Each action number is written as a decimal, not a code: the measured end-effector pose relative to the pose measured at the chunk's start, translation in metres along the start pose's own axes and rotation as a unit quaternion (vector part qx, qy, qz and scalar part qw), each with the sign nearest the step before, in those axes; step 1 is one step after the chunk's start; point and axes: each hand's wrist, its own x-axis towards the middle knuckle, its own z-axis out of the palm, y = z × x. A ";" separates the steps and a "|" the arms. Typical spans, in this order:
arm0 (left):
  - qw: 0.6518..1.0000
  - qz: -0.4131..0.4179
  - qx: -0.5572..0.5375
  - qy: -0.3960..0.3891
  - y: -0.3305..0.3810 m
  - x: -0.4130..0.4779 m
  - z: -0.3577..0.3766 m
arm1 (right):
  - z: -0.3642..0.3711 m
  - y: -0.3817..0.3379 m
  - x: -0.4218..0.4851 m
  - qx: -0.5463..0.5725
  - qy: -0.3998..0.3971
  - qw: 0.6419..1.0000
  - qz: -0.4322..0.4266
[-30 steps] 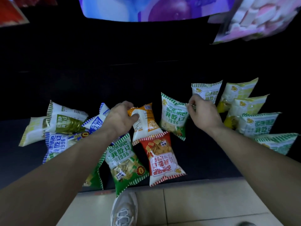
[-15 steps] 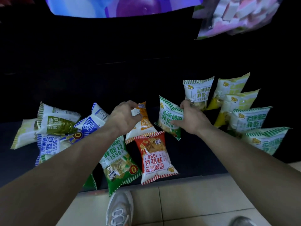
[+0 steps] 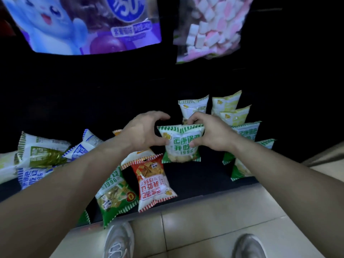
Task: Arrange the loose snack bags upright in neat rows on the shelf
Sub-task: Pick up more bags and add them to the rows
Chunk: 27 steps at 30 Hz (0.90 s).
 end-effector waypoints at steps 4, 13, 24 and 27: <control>0.999 0.000 0.001 -0.053 0.032 0.011 0.020 | -0.015 0.017 -0.026 0.056 0.023 0.998 0.011; 0.990 -0.120 -0.064 0.022 0.048 0.068 0.076 | -0.062 0.105 -0.036 0.032 0.173 0.980 0.098; 0.979 -0.185 -0.084 0.028 0.035 0.125 0.128 | -0.062 0.167 -0.044 -0.026 0.159 0.977 0.140; 0.978 -0.184 -0.087 0.033 0.038 0.131 0.137 | -0.059 0.168 -0.045 -0.030 0.158 0.978 0.134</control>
